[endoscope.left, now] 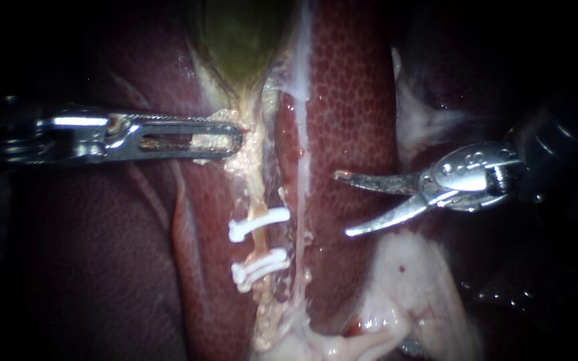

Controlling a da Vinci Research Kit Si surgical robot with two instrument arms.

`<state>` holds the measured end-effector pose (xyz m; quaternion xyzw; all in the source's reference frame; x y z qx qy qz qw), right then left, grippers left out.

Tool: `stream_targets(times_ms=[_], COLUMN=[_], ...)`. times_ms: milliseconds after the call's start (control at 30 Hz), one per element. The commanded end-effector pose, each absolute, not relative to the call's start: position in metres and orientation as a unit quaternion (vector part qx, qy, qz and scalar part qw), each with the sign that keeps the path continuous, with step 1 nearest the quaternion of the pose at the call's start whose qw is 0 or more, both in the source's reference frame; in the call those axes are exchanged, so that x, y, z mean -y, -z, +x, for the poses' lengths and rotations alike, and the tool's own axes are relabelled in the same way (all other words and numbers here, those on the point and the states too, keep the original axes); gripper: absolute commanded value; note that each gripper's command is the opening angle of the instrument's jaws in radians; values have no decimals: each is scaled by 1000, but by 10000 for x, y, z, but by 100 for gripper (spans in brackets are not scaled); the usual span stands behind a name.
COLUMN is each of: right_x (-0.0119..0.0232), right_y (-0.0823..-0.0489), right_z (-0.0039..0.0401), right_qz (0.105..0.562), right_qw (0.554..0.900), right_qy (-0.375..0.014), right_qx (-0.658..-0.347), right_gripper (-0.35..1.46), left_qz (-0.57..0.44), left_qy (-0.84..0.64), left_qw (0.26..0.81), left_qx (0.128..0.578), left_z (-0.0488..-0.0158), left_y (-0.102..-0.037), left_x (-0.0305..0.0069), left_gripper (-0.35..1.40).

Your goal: Go to the cutting position left tube

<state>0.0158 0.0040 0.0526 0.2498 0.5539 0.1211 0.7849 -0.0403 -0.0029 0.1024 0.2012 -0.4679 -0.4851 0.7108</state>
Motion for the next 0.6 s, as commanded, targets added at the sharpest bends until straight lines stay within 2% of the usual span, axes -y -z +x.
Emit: stream_targets(times_ms=[33,233,600], right_x=[-40,-40,-40], right_y=[-526,-526,-526], right_z=[157,157,158], right_qz=[250,250,250], right_qw=[785,785,785], right_qy=[-121,-121,-121], right_qx=[-554,-554,-554], right_gripper=[143,143,143], left_qz=[201,204,198], left_qy=[485,484,502], left_qw=[711,710,698], left_qx=[468,468,471], left_z=[-402,-397,-349], left_y=[-1024,-1020,-968], left_x=[29,26,-9], left_gripper=[-35,-35,-35])
